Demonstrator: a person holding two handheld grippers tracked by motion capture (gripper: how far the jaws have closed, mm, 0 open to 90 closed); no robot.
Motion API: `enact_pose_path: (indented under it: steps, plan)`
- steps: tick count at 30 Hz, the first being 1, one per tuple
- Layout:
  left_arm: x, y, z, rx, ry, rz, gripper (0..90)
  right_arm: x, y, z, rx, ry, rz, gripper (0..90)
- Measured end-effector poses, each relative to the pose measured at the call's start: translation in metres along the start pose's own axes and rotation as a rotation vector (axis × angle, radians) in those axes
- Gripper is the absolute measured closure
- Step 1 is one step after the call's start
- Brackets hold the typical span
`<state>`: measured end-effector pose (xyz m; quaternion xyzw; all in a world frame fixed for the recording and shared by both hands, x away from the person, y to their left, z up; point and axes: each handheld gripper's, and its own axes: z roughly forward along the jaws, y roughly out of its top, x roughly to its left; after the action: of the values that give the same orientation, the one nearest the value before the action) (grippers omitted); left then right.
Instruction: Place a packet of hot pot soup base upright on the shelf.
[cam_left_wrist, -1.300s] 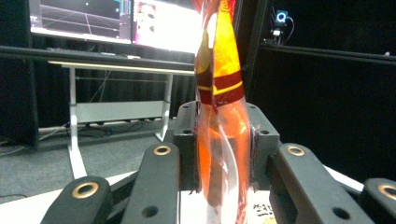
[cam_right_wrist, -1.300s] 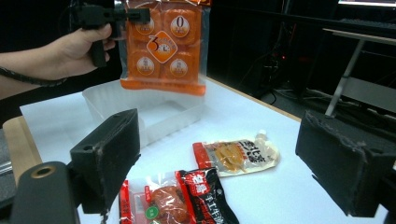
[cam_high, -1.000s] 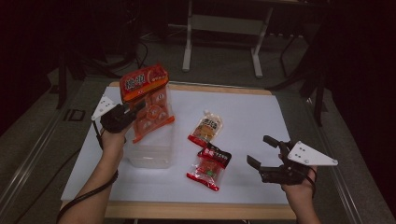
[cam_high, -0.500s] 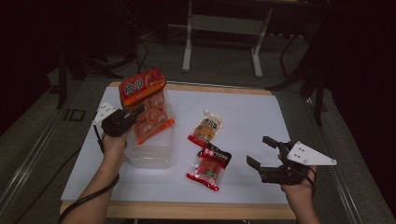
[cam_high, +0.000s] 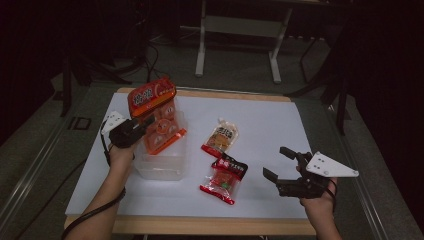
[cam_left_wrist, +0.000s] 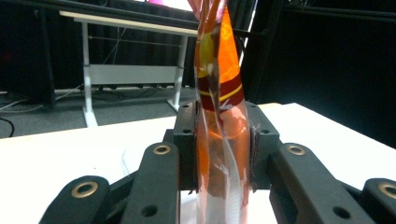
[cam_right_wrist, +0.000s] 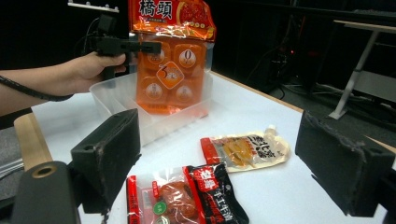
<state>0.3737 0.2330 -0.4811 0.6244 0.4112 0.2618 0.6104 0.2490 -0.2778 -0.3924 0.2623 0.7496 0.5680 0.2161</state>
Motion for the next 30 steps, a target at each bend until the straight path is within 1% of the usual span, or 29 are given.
enact_pose_path:
  steps: [1,2,3,4,5,7,8,9,10,11,12,13,14,15,16,19,20,21,22,23,24,25,26,27,28,29,30]
  plan:
    - [0.0,0.0,0.0,0.0,0.0,0.0,71.3,0.0,0.0,0.0,0.0,0.0,0.0,13.9]
    - [0.002,0.001,-0.001,0.012,0.004,-0.015,71.2,0.0,0.0,0.0,-0.001,0.003,0.001,13.9]
    - [0.002,0.001,-0.001,0.012,0.004,-0.015,71.1,0.0,0.0,0.0,-0.001,0.003,0.001,13.9]
    - [0.003,0.002,0.0,0.019,0.003,-0.035,71.0,0.001,0.0,0.0,0.002,0.003,-0.001,13.9]
    - [0.003,0.002,0.0,0.019,0.003,-0.035,70.9,0.001,0.0,0.0,0.002,0.003,-0.001,13.9]
    - [0.004,0.003,0.0,0.029,-0.004,-0.036,69.7,0.0,0.0,0.0,0.002,0.004,0.001,13.9]
    - [0.005,0.005,0.0,0.036,-0.019,-0.047,68.2,0.0,0.0,-0.001,0.002,0.003,0.003,13.9]
    - [0.005,0.005,0.0,0.036,-0.019,-0.047,66.2,0.0,0.0,-0.001,0.002,0.003,0.003,13.9]
    - [0.005,0.008,0.0,0.043,-0.031,-0.041,62.6,-0.001,0.0,-0.001,0.001,0.002,0.002,13.9]
    - [0.005,0.008,0.0,0.043,-0.031,-0.041,59.4,-0.001,0.0,-0.001,0.001,0.002,0.002,13.9]
    - [0.004,0.01,-0.001,0.052,-0.025,-0.027,57.2,-0.001,-0.001,-0.001,0.002,0.002,0.004,13.9]
    - [0.004,0.011,-0.001,0.048,-0.022,-0.018,57.2,-0.001,-0.001,-0.001,0.002,0.002,0.004,13.9]
    - [0.003,0.014,-0.002,0.051,-0.02,-0.013,49.2,-0.001,-0.001,-0.001,0.005,0.0,0.004,13.9]
    - [0.003,0.014,-0.002,0.051,-0.02,-0.013,43.7,-0.001,-0.001,-0.001,0.005,0.0,0.004,13.9]
    - [0.002,0.016,-0.003,0.052,-0.002,-0.001,41.2,-0.001,-0.001,-0.001,0.007,0.004,0.005,13.9]
    - [0.003,0.018,-0.004,0.05,-0.002,-0.007,31.2,-0.001,-0.001,-0.001,0.009,0.004,0.003,13.9]
    - [0.002,0.02,-0.004,0.067,0.004,-0.018,26.1,-0.001,-0.001,-0.002,0.01,0.004,0.003,13.9]
    - [0.002,0.02,-0.004,0.067,0.004,-0.018,21.7,-0.001,-0.001,-0.002,0.01,0.004,0.003,13.9]
    - [0.001,0.02,-0.004,0.075,0.012,-0.006,21.7,-0.001,-0.001,-0.002,0.01,0.005,0.003,13.9]
    - [0.001,0.02,-0.004,0.075,0.012,-0.006,16.5,-0.001,-0.001,-0.002,0.01,0.005,0.003,13.9]
    - [0.001,0.021,-0.004,0.083,0.003,-0.017,14.0,-0.001,-0.001,-0.003,0.009,0.005,0.004,13.9]
    - [0.0,0.021,-0.004,0.089,0.011,-0.006,10.4,-0.001,-0.001,-0.003,0.01,0.003,0.002,13.9]
    - [0.0,0.021,-0.004,0.089,0.011,-0.006,6.2,-0.001,-0.001,-0.003,0.01,0.003,0.002,13.9]
    - [0.0,0.021,-0.005,0.095,-0.007,-0.004,5.5,-0.002,-0.001,-0.003,0.009,0.004,0.004,13.9]
    - [0.0,0.021,-0.005,0.095,-0.007,-0.004,4.8,-0.002,-0.001,-0.003,0.009,0.004,0.004,13.9]
    - [0.0,0.021,-0.006,0.088,-0.021,-0.011,2.0,-0.002,-0.002,-0.003,0.01,0.002,0.004,13.9]
    - [-0.001,0.022,-0.008,0.087,-0.015,-0.016,2.0,-0.002,-0.002,-0.003,0.01,0.002,0.004,13.9]
